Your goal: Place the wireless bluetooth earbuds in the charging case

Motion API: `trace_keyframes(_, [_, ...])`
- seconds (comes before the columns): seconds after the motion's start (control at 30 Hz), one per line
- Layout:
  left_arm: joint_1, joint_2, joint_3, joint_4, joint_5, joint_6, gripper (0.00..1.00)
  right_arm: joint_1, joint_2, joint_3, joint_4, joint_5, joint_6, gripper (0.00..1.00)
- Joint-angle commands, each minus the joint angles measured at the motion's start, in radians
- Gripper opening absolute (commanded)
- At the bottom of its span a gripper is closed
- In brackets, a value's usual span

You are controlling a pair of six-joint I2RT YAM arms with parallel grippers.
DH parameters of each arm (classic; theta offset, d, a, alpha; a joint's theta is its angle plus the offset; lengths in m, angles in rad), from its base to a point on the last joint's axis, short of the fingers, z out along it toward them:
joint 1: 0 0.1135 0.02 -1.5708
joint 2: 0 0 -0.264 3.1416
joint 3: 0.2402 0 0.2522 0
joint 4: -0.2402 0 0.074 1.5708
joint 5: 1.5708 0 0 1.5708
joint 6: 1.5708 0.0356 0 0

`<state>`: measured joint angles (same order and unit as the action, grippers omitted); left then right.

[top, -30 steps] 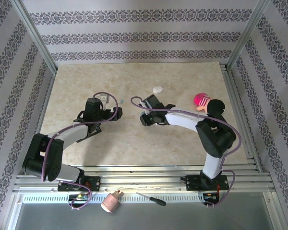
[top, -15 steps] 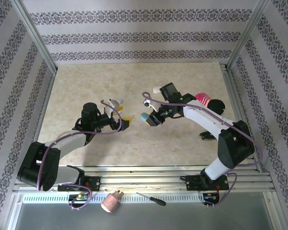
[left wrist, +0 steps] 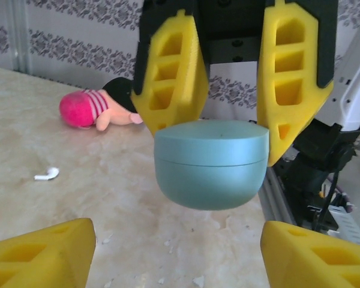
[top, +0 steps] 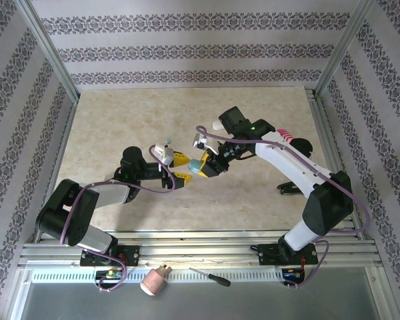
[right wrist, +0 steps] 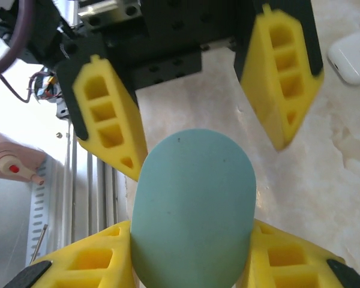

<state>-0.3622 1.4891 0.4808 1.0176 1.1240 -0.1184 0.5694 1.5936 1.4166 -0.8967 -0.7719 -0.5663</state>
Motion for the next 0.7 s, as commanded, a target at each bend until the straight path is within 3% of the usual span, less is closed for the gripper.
trace_keyframes(0.0, [-0.017,0.021,-0.001,0.161,0.069,-0.082,0.68,0.016,0.043,0.061,-0.072,-0.044,-0.074,0.24])
trace_keyframes(0.53, [-0.021,0.083,0.018,0.337,0.115,-0.236,0.40,0.038,0.101,0.137,-0.129,-0.034,-0.130,0.24])
trace_keyframes(0.6, [-0.021,0.095,0.021,0.381,0.124,-0.272,0.40,0.037,0.108,0.143,-0.138,-0.031,-0.136,0.24])
trace_keyframes(0.67, [-0.021,0.106,0.029,0.405,0.129,-0.297,0.47,0.039,0.114,0.149,-0.146,-0.022,-0.143,0.24])
